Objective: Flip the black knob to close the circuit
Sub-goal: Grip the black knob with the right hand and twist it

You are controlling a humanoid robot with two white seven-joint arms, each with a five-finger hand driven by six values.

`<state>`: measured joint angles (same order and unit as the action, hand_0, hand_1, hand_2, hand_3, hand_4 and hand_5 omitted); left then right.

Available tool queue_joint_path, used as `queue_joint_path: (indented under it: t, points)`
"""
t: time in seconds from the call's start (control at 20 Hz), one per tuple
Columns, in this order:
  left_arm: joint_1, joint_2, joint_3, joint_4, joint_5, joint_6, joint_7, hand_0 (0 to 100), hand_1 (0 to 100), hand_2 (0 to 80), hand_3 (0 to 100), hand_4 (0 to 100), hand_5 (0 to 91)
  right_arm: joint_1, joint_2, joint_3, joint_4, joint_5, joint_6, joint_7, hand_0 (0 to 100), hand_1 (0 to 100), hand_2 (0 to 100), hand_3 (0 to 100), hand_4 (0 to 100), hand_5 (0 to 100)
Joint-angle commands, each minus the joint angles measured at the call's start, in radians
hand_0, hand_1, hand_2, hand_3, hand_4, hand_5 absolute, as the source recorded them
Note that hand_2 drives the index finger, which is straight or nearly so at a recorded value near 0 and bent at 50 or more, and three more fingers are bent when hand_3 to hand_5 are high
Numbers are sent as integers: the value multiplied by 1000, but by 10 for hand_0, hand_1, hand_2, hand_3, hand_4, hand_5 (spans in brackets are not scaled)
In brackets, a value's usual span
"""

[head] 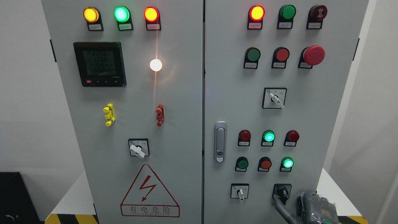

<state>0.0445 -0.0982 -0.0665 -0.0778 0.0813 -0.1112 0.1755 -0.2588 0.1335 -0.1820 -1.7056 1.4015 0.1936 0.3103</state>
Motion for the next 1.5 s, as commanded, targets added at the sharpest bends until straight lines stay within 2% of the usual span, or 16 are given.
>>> queue_joint_path:
  t: [0.0,1.45]
  points:
    - [0,0,1,1,0,-1,-1,120,556,0,0,0,0,0,-2,-27,14,-1,-3,0,0,0,895,1000,918,915]
    - [0,0,1,0,0,-1,-1,120,556,0,0,0,0,-10,-5,-59,14,-4,-6,6,0,0,890,1000,917,910]
